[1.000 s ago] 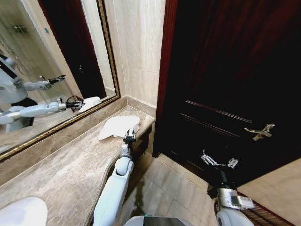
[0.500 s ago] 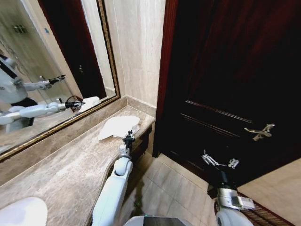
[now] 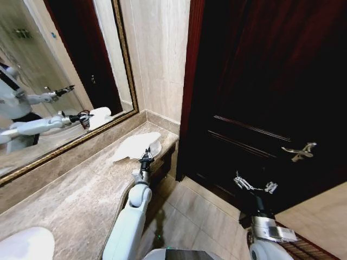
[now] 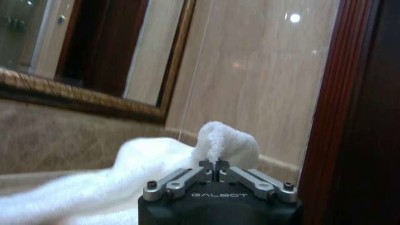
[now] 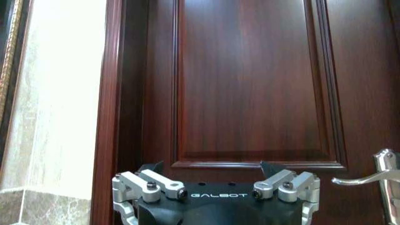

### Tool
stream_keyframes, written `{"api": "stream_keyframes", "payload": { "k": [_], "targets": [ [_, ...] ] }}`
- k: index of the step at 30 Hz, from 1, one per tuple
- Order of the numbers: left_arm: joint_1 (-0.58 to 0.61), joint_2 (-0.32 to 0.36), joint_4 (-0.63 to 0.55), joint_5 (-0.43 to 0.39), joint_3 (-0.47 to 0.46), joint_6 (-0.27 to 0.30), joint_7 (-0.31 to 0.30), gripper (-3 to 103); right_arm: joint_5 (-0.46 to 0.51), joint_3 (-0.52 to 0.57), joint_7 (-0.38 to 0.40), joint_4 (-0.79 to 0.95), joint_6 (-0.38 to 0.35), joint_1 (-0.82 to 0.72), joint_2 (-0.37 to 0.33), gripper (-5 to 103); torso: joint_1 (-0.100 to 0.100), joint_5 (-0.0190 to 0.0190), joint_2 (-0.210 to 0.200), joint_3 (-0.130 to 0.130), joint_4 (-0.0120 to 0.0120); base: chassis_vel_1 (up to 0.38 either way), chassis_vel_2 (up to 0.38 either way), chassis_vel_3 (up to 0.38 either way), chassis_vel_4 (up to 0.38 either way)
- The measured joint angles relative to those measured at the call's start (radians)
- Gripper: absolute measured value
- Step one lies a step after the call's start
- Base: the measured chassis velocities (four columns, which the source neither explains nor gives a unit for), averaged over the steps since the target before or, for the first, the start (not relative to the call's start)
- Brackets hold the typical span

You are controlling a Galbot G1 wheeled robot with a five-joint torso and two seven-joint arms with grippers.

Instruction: Discard the used towel into the hamper.

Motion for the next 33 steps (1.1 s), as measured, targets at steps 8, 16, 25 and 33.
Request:
{"api": "stream_keyframes", "payload": {
  "k": [8, 16, 25, 33],
  "targets": [
    [0.183, -0.016, -0.208, 0.03, -0.07, -0.04, 0.06, 1, 0.007, -0.006, 0.007, -0.005, 0.017, 0.009, 0.002, 100, 0.0, -0.0001, 0.0, 0.0, 0.0, 0.0, 0.0, 0.0, 0.0],
    [0.401, -0.06, -0.335, 0.09, -0.096, -0.126, 0.05, 1, -0.016, 0.023, -0.012, 0.013, 0.053, 0.017, 0.0, 100, 0.0, 0.0002, 0.0, 0.0, 0.0, 0.0, 0.0, 0.0, 0.0],
    [0.587, -0.09, -0.593, 0.234, -0.083, -0.176, 0.04, 1, -0.036, 0.021, -0.02, 0.164, 0.036, 0.066, 0.004, 100, 0.0, 0.0, 0.0, 0.0, 0.0, 0.0, 0.0, 0.0, 0.0],
    [0.636, -0.089, -0.655, 0.296, -0.076, -0.219, 0.041, 0, -0.035, 0.01, -0.015, 0.184, 0.031, 0.075, 0.037, 100, 0.0, -0.0001, 0.0, 0.0, 0.0, 0.0, 0.0, 0.0, 0.0]
  ]
}}
